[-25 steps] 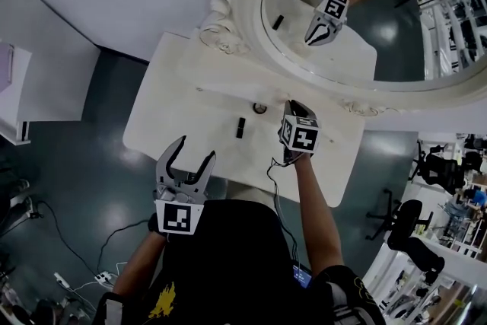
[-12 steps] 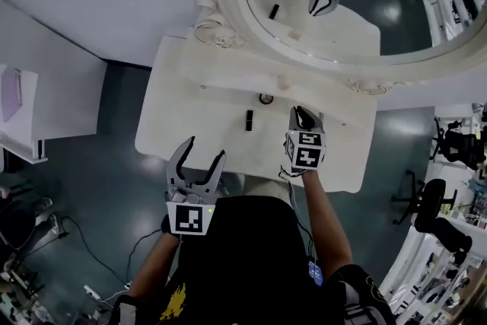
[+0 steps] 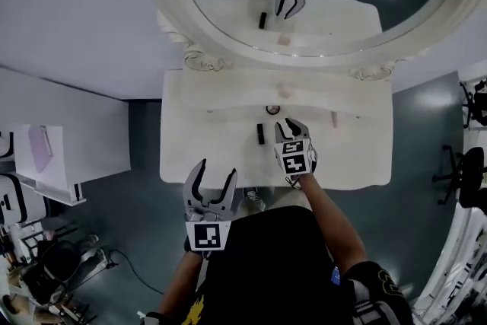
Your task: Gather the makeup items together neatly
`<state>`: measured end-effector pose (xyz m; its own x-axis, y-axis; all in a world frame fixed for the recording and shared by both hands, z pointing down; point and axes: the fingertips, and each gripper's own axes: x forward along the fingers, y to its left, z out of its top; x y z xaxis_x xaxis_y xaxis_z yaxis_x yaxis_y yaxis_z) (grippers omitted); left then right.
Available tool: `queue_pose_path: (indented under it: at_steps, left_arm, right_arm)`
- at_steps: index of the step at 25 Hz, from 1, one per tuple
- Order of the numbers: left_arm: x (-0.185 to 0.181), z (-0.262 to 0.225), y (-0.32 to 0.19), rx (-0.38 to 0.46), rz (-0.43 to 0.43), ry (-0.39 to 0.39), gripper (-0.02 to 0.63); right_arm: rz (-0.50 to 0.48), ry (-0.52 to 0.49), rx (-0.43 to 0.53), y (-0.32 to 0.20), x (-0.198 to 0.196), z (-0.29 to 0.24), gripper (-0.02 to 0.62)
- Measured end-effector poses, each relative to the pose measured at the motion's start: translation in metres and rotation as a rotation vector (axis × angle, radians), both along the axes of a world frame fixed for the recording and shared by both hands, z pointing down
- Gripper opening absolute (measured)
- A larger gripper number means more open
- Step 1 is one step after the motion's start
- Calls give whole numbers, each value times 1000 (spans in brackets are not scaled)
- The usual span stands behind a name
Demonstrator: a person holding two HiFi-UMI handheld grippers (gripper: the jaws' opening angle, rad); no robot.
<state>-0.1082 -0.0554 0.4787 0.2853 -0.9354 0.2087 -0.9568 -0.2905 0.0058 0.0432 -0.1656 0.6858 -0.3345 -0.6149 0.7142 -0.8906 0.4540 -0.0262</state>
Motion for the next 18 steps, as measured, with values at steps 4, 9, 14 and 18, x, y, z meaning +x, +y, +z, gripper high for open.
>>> queue_pose_path:
  at_steps: [4,9,14,18]
  left_arm:
    - [9,2,-1,-1,173,-331,284]
    - [-1,12,2,-102,-27,-72,284]
    - [-5,25,11,-146,-62,-51,284]
    - [-12,29,17,-168,-71,-68,284]
  right_arm:
    - [4,11,-42,-18,-6,29,149]
    - [28,27,-106,-41,-8,68,192]
    - [13,41,-145,-52,-15,92,247]
    - [12,59,-134,-61,-21,97,249]
